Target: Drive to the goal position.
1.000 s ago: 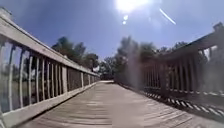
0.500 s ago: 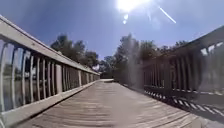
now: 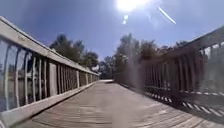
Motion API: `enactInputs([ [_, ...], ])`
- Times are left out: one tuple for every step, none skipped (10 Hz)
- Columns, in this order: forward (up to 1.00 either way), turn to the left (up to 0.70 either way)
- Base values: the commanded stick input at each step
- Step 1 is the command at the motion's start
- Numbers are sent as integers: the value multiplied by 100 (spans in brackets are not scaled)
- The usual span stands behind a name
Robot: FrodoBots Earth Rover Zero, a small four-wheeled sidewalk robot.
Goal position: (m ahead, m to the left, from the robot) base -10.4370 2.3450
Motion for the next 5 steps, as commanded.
enactInputs([
  [44, 2],
  [44, 2],
  [44, 2],
  [44, 2],
  [44, 2],
])
